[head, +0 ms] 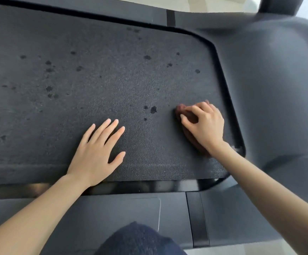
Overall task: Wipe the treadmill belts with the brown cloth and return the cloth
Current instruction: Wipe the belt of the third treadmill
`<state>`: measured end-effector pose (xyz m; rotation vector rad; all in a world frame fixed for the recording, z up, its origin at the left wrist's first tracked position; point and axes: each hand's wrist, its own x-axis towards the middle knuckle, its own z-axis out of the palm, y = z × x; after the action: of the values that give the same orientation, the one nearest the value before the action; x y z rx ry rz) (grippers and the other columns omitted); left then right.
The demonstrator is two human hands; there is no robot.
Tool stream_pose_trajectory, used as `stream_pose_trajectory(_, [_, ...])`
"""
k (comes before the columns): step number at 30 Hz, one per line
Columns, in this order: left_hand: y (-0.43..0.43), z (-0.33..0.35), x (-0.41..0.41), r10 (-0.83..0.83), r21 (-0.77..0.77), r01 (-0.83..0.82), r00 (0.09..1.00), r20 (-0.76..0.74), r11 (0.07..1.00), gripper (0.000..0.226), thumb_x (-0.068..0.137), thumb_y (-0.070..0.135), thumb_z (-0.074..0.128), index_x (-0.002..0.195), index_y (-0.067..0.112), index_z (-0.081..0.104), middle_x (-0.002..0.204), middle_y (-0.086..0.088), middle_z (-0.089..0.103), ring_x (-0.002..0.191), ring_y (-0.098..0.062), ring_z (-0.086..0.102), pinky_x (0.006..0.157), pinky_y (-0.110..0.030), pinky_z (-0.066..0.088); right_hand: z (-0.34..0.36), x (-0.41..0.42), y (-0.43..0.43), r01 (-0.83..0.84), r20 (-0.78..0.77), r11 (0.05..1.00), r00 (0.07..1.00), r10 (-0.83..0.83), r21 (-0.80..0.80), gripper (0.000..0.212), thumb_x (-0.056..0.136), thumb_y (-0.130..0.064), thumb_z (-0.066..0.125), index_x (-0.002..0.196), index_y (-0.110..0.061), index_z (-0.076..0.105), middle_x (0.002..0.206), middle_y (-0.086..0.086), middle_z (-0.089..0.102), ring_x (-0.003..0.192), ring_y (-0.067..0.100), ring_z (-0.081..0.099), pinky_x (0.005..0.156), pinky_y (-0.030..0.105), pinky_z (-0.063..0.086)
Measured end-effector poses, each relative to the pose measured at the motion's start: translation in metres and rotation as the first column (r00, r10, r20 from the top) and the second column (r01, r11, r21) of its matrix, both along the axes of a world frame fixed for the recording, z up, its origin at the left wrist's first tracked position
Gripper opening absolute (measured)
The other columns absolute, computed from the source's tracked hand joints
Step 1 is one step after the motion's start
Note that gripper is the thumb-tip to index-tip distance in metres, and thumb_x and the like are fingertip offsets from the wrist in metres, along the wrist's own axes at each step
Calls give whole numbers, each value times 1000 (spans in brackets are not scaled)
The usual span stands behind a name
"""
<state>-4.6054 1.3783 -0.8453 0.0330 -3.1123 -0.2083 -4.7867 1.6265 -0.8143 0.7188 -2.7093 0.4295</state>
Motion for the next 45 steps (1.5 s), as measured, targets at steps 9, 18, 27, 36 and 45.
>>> stream_pose_trajectory(9, [0, 1, 0, 4, -9, -4, 1000, 5, 1000, 63, 89, 49, 30, 144, 18, 34, 153, -4, 28, 143, -19, 18, 114, -47, 19, 0, -50, -15, -79, -65, 990, 994, 87, 116, 26, 84, -43, 58, 96, -24, 72, 93, 4, 65, 84, 31, 58, 70, 36, 47])
stream_pose_trajectory(18, [2, 3, 1, 9, -27, -8, 1000, 27, 1000, 63, 89, 48, 31, 144, 17, 34, 153, -4, 26, 143, -19, 18, 114, -46, 19, -5, 35, -27, -198, -26, 980, 980, 197, -9, 23, 82, -42, 61, 88, -23, 72, 87, 3, 64, 84, 30, 59, 83, 35, 44])
stream_pose_trajectory(27, [2, 3, 2, 16, -45, -14, 999, 37, 999, 63, 90, 50, 29, 144, 19, 33, 154, -3, 25, 143, -19, 17, 115, -46, 19, -4, -14, -70, -269, -42, 958, 961, 274, 97, 26, 83, -42, 59, 95, -23, 72, 93, 5, 64, 82, 30, 57, 68, 35, 47])
stream_pose_trajectory(36, [-4, 11, 5, 2, -77, 3, 997, 77, 997, 61, 95, 46, 30, 147, 16, 23, 156, -1, 17, 145, -17, 10, 118, -42, 8, -3, 59, -77, -330, 21, 943, 944, 330, 31, 30, 84, -45, 57, 95, -22, 72, 93, 5, 66, 91, 32, 61, 87, 37, 47])
stream_pose_trajectory(45, [-61, 10, 54, 63, -58, -58, 993, 96, 997, 60, 92, 45, 20, 146, 19, 28, 154, 0, 23, 143, -21, 17, 115, -49, 16, -2, 7, -109, -293, -25, 945, 954, 300, 148, 32, 86, -47, 54, 100, -23, 70, 98, 6, 63, 89, 31, 57, 74, 36, 44])
